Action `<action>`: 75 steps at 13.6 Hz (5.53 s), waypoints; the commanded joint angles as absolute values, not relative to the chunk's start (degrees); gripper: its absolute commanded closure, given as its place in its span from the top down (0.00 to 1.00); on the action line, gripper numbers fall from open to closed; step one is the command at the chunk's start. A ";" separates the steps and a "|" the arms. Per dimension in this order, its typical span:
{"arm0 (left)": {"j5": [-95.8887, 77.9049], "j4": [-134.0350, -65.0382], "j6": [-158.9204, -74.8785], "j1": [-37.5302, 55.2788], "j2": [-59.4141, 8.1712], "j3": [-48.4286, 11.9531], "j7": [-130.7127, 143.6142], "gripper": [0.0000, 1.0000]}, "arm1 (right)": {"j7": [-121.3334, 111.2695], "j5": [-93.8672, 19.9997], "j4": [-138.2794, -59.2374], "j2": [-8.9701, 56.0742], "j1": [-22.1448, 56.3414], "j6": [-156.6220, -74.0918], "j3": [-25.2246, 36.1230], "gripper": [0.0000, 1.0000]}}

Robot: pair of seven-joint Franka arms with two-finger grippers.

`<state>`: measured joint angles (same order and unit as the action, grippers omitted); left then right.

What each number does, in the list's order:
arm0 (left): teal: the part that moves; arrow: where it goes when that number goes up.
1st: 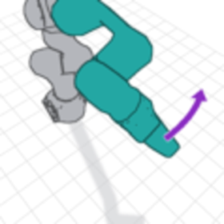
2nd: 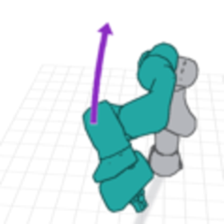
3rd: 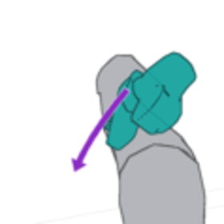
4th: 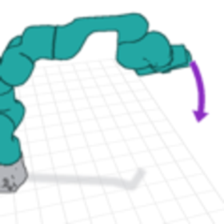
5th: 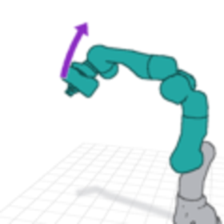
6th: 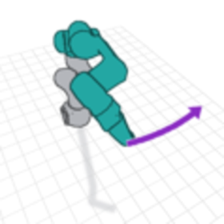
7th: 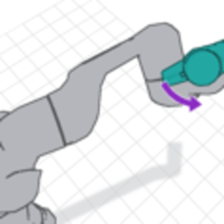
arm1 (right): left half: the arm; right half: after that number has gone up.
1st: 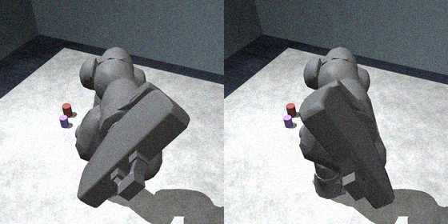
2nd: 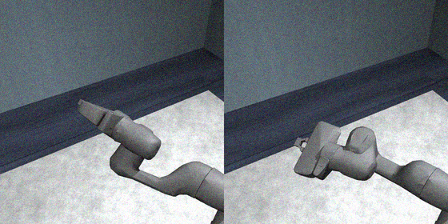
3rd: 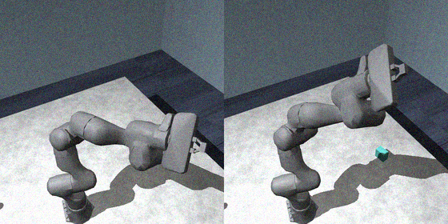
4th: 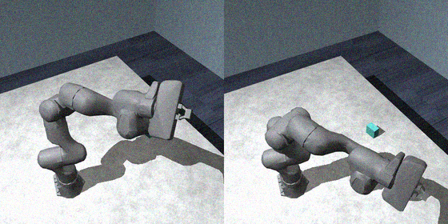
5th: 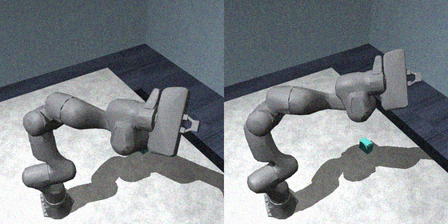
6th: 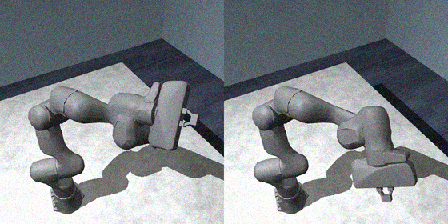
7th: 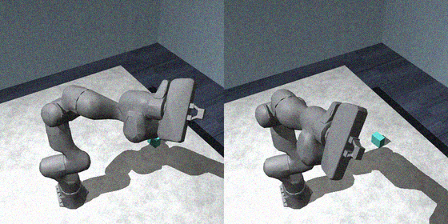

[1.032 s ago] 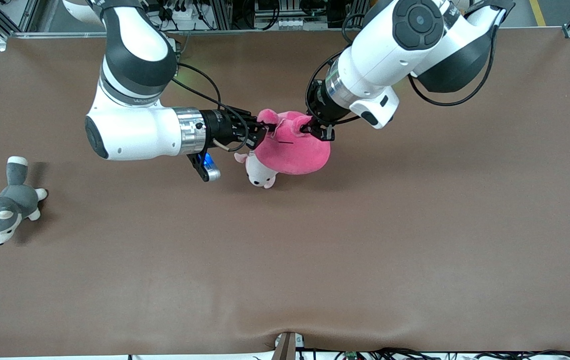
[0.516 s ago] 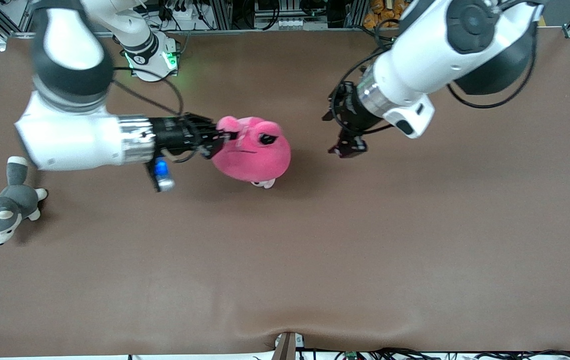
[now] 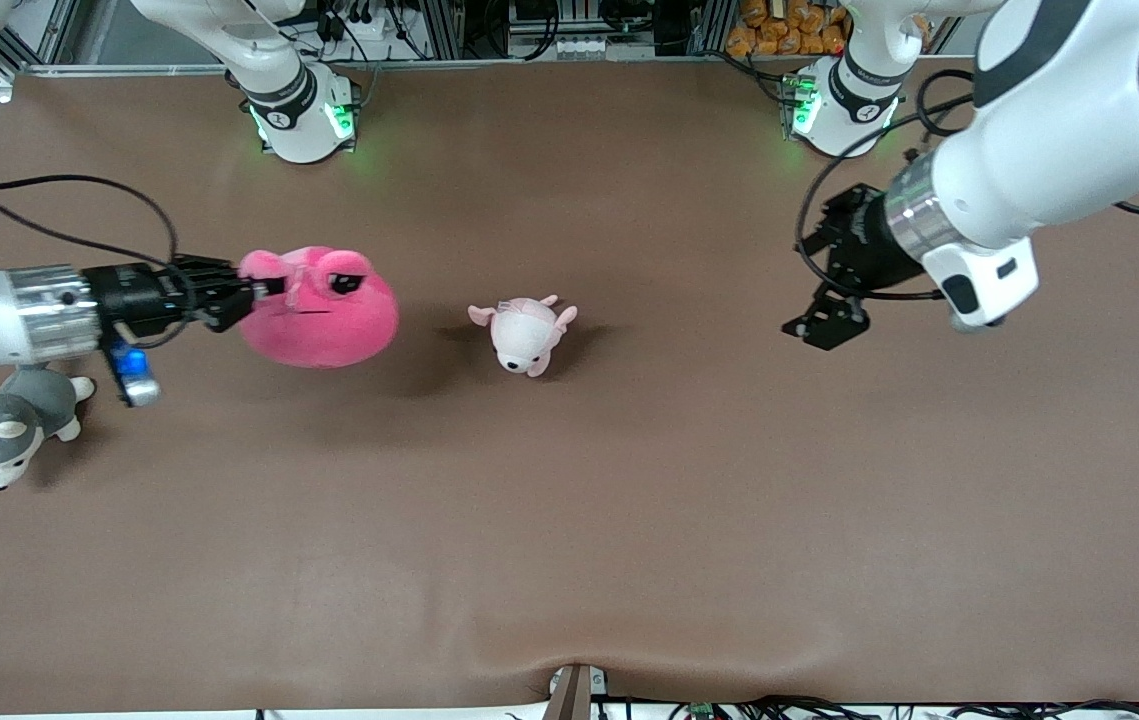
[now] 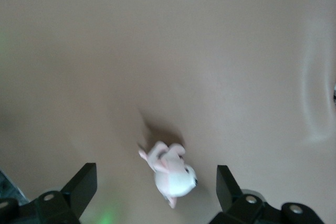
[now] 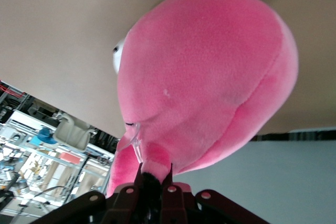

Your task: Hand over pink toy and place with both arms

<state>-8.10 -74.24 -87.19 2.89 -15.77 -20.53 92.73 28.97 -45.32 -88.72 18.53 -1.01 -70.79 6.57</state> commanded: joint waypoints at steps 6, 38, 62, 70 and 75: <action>3.96 -74.71 -83.85 -0.08 -13.80 -20.13 55.67 1.00 | 8.71 -35.26 -88.51 29.43 -12.74 -68.72 5.27 0.00; 1.93 -96.15 -88.07 0.27 5.28 -5.10 9.93 1.00 | -9.87 -5.28 -93.87 1.68 2.11 -93.55 4.92 1.00; 2.20 -92.29 -85.70 -1.58 5.19 -6.15 9.84 1.00 | 2.20 -1.41 -90.53 -4.04 1.58 -82.71 5.18 1.00; 2.46 -89.91 -84.19 -2.72 5.63 -6.06 9.93 1.00 | 2.20 -1.49 -90.44 -4.04 1.67 -82.70 5.19 1.00; 5.27 -89.13 -85.52 -2.20 4.31 -6.68 6.53 1.00 | 2.29 -1.58 -90.00 -3.96 1.67 -82.79 5.10 1.00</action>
<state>3.61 -90.43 -85.43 -2.36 4.88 -6.13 9.62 1.78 -2.31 -90.46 -3.26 1.45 -83.30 5.12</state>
